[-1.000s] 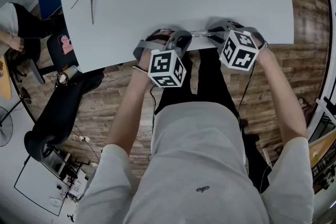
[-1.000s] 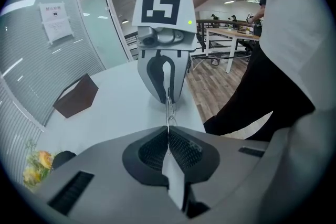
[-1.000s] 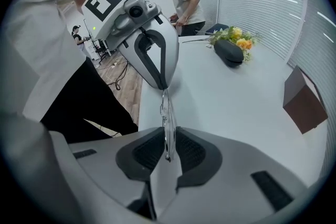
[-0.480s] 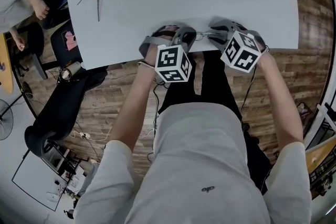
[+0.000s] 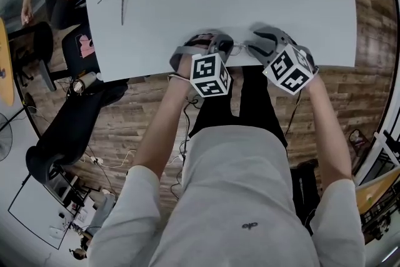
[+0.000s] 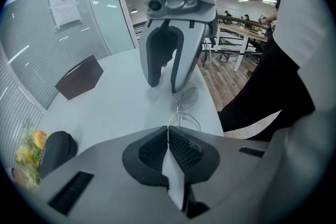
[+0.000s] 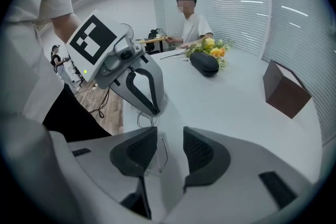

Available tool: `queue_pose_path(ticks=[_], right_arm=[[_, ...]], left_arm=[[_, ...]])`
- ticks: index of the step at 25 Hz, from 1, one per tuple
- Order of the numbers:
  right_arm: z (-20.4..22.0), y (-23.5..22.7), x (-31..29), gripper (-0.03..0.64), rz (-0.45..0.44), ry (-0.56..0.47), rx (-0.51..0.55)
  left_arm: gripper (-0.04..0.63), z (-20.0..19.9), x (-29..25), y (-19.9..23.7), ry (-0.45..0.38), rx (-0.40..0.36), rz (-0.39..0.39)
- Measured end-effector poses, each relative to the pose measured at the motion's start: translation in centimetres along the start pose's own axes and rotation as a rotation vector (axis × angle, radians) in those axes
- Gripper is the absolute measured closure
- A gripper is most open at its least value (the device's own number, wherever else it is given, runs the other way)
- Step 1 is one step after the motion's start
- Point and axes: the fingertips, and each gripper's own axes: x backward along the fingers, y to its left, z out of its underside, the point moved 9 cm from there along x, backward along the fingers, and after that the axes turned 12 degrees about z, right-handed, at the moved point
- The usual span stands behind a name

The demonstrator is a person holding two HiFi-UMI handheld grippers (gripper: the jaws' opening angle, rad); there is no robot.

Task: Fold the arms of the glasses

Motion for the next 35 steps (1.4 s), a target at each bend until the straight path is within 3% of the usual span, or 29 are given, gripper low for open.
queue_pose_path(ticks=[8, 21, 35], right_arm=[[-0.2, 0.2, 1.1, 0.456, 0.09, -0.03, -0.154], [-0.8, 0.6, 4.2, 0.459, 0.208, -0.068, -0.251], [-4.9, 1.2, 6.3, 0.489, 0.294, -0.21, -0.291]], left_arm=[[0.572, 0.8, -0.1, 0.1, -0.01, 0.053, -0.017], [0.572, 0.7, 1.1, -0.4, -0.048, 0.03, -0.023], [0.572, 1.1, 8.3, 0.0, -0.152, 0.074, -0.134]])
